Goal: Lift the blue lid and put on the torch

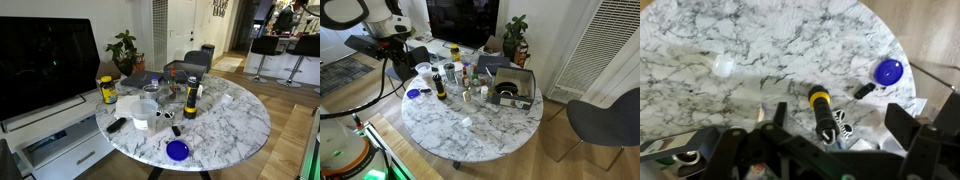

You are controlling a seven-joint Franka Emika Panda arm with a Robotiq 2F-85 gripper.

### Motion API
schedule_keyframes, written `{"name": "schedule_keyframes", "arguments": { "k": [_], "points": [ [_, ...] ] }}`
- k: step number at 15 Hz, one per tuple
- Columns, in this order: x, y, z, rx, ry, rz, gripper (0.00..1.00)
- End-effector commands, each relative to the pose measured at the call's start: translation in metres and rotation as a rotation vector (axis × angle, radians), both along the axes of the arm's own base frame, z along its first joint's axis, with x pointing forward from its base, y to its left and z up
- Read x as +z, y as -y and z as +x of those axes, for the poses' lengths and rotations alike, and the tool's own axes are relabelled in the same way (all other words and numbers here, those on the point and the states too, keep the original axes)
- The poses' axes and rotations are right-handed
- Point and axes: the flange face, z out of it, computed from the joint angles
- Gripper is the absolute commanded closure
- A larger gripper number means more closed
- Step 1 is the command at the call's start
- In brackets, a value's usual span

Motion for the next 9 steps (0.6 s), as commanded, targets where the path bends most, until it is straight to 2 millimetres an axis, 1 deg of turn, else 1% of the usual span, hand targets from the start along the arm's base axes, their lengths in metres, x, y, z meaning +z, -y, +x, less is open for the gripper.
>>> {"name": "schedule_keyframes", "arguments": {
  "k": [1, 2, 3, 5, 7, 9],
  "points": [
    [-0.007, -0.061, -0.018, 0.093, -0.034, 0.021, 0.00],
    [-0.012, -0.082, -0.022, 0.086, -0.044, 0.031, 0.00],
    [-0.015, -0.099, -0.027, 0.092, -0.055, 0.042, 0.00],
    [-0.031, -0.135, -0.040, 0.045, -0.091, 0.040, 0.00],
    [-0.048, -0.168, -0.052, -0.022, -0.088, 0.024, 0.00],
    [-0.071, -0.198, -0.062, -0.052, -0.080, 0.003, 0.00]
  ]
}}
